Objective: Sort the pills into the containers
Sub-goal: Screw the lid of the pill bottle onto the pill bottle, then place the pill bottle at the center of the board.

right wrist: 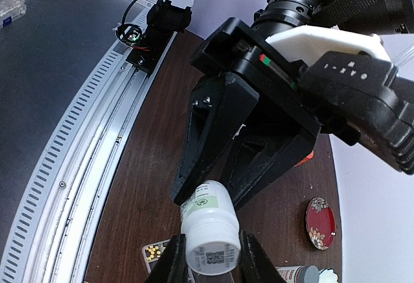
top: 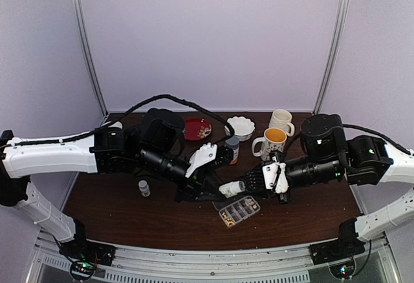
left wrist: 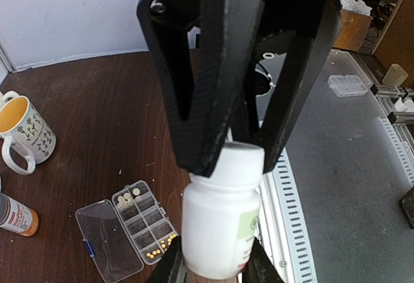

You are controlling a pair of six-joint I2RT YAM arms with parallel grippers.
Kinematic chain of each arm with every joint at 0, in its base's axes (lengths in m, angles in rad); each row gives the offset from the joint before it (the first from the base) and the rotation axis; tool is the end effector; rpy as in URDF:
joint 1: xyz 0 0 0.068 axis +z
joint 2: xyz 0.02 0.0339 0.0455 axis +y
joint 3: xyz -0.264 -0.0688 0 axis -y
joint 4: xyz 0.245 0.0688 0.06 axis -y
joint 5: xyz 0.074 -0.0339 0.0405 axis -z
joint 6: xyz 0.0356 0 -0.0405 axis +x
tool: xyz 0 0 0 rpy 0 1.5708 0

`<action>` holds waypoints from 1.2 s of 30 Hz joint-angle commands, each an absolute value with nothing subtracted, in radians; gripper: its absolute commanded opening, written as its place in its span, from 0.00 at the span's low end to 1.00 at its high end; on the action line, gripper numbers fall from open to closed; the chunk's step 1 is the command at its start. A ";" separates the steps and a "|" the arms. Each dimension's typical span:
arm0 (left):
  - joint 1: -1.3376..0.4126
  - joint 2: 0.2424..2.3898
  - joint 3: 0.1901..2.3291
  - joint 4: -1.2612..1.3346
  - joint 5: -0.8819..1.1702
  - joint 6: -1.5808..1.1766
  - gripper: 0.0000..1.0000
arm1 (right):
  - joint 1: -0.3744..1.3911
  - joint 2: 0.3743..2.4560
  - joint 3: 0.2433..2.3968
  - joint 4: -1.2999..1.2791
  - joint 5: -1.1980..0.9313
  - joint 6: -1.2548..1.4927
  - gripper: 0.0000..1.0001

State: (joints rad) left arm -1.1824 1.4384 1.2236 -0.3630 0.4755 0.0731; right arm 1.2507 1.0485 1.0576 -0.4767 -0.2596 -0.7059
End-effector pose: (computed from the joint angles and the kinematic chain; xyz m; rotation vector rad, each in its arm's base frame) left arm 0.1083 -0.3077 0.3239 1.5855 1.6739 -1.1232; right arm 0.0635 0.2207 0.3557 -1.8090 1.0174 0.6026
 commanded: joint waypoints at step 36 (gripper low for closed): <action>-1.177 1.260 1.094 -0.248 -0.047 0.139 0.76 | 1.060 1.020 1.101 -0.736 0.050 0.171 0.00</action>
State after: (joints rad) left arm -1.1812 1.3148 1.1458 -0.3046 0.0463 0.1829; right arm 1.1515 1.0527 1.1248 -0.5850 0.0036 0.1455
